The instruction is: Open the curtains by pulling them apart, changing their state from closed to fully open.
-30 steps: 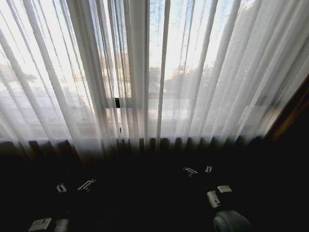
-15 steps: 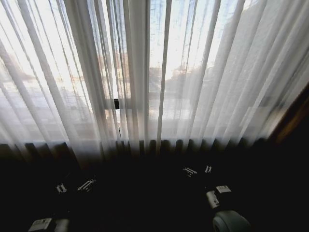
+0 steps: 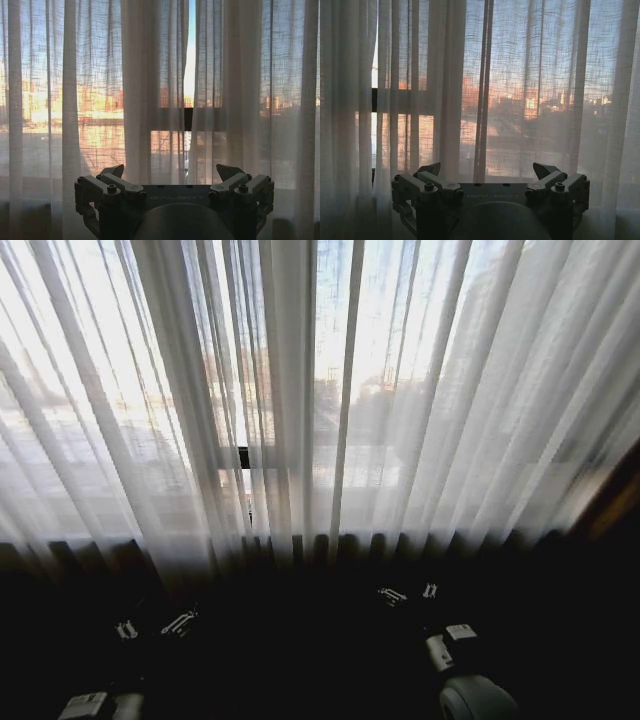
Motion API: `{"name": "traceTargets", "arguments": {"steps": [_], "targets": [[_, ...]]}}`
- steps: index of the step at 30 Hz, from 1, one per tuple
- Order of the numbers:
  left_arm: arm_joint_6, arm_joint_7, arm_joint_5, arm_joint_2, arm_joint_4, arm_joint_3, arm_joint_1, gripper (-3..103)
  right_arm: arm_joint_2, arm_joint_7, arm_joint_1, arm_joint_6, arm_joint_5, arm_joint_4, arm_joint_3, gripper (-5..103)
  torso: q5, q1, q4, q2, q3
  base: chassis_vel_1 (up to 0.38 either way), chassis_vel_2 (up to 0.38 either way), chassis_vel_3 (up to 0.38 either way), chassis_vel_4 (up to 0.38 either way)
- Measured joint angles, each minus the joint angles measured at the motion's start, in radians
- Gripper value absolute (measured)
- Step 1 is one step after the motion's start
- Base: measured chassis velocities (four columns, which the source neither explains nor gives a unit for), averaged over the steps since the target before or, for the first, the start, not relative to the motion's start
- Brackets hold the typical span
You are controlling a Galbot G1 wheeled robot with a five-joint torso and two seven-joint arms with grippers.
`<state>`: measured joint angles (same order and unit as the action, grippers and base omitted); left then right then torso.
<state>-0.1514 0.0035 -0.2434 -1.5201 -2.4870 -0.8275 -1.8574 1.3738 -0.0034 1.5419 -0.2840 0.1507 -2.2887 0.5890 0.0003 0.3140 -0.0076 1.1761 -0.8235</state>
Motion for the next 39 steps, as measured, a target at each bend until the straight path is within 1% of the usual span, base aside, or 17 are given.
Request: {"name": "traceTargets", "arguments": {"steps": [39], "targets": [[0.04,0.003,0.007,-0.012,-0.001,0.0,-0.023,100,0.0,-0.004,-0.003,0.008,-0.006,0.009,-0.002,100,-0.0001,0.0,-0.0001,0.0,0.0,0.014,0.202,-0.016,-0.204]]}}
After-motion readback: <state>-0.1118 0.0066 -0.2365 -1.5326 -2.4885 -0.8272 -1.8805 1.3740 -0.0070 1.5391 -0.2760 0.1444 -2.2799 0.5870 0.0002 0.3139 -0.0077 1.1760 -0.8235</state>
